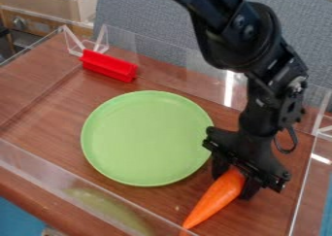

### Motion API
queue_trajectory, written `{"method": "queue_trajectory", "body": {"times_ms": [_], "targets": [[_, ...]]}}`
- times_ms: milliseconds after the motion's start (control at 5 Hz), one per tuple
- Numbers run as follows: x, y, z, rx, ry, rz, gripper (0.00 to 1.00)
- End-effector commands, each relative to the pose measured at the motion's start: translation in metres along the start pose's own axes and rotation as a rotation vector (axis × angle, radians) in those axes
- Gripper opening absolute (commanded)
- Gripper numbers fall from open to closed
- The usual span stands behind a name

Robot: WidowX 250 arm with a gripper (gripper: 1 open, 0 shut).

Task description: Put the carrot on the right side

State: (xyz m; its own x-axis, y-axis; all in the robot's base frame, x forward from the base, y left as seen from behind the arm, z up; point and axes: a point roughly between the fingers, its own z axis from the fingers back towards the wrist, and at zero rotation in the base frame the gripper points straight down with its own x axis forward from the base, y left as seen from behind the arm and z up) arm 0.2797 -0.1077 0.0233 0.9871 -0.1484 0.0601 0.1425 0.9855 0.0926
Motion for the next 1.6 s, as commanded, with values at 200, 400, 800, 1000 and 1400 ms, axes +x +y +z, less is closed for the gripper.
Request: {"method": "queue_trajectory", "body": {"times_ms": [200,400,800,1000,1400], "targets": [[0.007,-0.004,0.012,-0.013,-0.070,0.019,0.00],[0.006,0.000,0.020,-0.033,-0.075,0.034,1.00],[0.004,0.024,0.064,-0.086,-0.157,0.096,1.00],[0.003,0.063,0.104,-0.132,-0.229,0.175,1.00],[0.006,0.136,0.132,-0.145,-0.194,0.191,1.00]]}}
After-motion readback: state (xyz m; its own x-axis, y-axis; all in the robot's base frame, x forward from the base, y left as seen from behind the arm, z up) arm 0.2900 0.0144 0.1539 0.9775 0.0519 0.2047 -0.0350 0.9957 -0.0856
